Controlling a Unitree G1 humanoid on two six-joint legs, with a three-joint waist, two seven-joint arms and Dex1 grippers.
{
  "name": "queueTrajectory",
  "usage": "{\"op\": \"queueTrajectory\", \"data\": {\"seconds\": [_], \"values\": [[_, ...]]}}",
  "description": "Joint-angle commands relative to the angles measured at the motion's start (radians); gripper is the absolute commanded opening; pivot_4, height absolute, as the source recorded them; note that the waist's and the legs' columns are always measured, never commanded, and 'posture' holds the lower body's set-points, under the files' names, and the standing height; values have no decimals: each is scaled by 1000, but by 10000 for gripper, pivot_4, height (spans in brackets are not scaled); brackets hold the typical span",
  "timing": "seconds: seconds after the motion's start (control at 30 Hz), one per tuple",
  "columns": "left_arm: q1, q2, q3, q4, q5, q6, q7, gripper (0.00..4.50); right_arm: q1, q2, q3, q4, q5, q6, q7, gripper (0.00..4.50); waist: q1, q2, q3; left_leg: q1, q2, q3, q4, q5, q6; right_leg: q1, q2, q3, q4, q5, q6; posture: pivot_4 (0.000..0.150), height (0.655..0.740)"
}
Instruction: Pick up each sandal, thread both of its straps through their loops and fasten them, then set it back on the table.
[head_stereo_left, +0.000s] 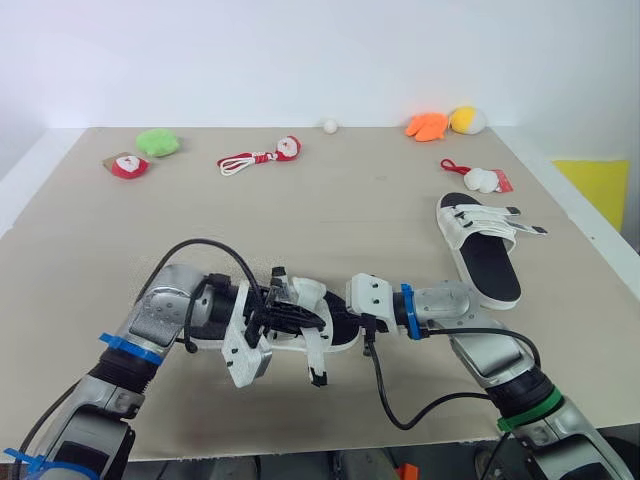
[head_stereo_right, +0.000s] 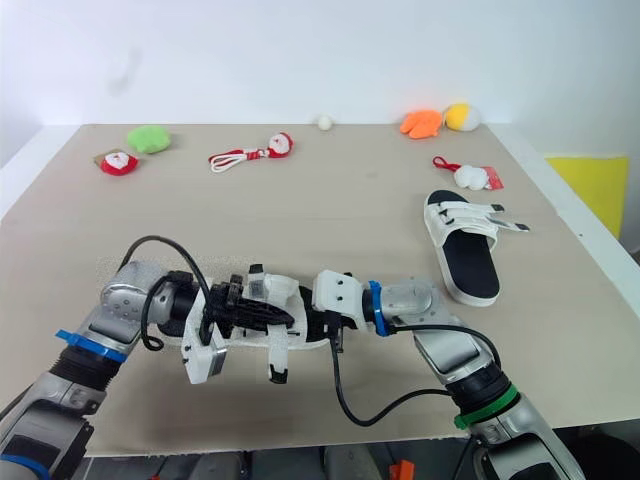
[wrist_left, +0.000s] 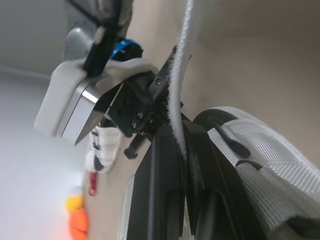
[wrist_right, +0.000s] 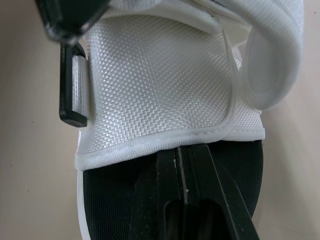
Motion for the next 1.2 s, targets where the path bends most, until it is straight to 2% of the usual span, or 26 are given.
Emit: {"op": "queueTrajectory", "data": {"seconds": [0.03, 0.2, 0.27, 0.3, 0.37, 0.57, 0.73, 0.87, 0.93, 0.97, 1.03, 1.13, 1.2], "values": [[16, 37, -31, -8, -23, 7, 40, 9762, 25, -17, 43, 60, -55, 36, 7, 0, 0, 0, 0, 0, 0, 0, 0, 0, 0, 0, 0, 0, 0, 0, 0, 1500, 7400], [87, 110, -45, -115, -127, 119, 71, 31786, 36, -17, 42, 48, -50, 40, 3, 0, -2, 2, -1, 0, 0, 0, 0, 0, 1, 0, 0, 0, 0, 1, 1, 1500, 7400], [114, 147, -24, -158, -171, 181, 82, 42005, 44, -18, 43, 45, -50, 38, 1, 0, -2, 3, -2, 1, 0, 0, -1, -1, 1, 0, 0, 0, 0, 1, 2, 1500, 7400], [130, 168, -8, -185, -204, 241, 88, 44527, 48, -18, 43, 42, -50, 38, 0, 0, -2, 3, -2, 1, 1, 0, -1, -1, 1, 0, 0, 0, 0, 1, 2, 1500, 7400], [161, 201, 26, -241, -271, 363, 110, 44527, 53, -19, 42, 38, -50, 39, -2, 0, -2, 4, -2, 1, 1, 0, -1, -1, 1, 0, 0, -1, 0, -1, 0, 1500, 7400], [301, 325, 133, -521, -616, 943, 188, 44527, 75, -26, 42, 19, -47, 41, 4, 0, -2, 3, -2, 0, 1, 0, -2, -1, 1, -1, 0, -1, 0, -2, -2, 1500, 7400], [368, 447, 226, -641, -1050, 1453, 241, 44527, 64, -21, 50, 26, -46, 38, 16, 0, -3, 3, -1, 1, 2, -1, -4, -1, 1, -1, 0, -3, 0, -4, -3, 1500, 7400], [430, 525, 300, -641, -1308, 1716, 222, 44527, 61, -19, 54, 30, -47, 35, 21, 0, -4, 2, 0, 1, 2, 0, -4, -3, 3, -2, 0, -3, 0, -5, -5, 1500, 7400], [461, 585, 353, -619, -1530, 1871, 197, 44527, 61, -23, 54, 29, -46, 35, 26, 0, -3, 1, 1, 0, 3, -1, -5, -3, 3, -3, 1, -4, 1, -6, -6, 1500, 7400], [480, 601, 369, -620, -1546, 1908, 176, 44527, 61, -25, 54, 29, -45, 35, 29, 0, -3, 1, 1, 0, 3, -1, -5, -3, 3, -3, 1, -4, 1, -6, -7, 1500, 7400], [514, 618, 362, -642, -1473, 1935, 138, 44527, 62, -29, 53, 26, -46, 35, 34, 0, -3, 2, 1, 1, 3, 0, -5, -3, 3, -4, 1, -4, 1, -7, -7, 1500, 7400], [511, 568, 289, -666, -1362, 1950, 175, 44527, 61, -31, 51, 27, -47, 36, 37, 0, -3, 3, 1, 1, 2, 0, -5, -4, 3, -4, 0, -4, 1, -8, -8, 1500, 7400], [483, 519, 244, -657, -1365, 1999, 218, 44527, 58, -29, 50, 28, -47, 39, 36, 0, -2, 3, 1, 1, 2, 0, -5, -4, 2, -3, 0, -4, 1, -8, -8, 1500, 7400]]}}
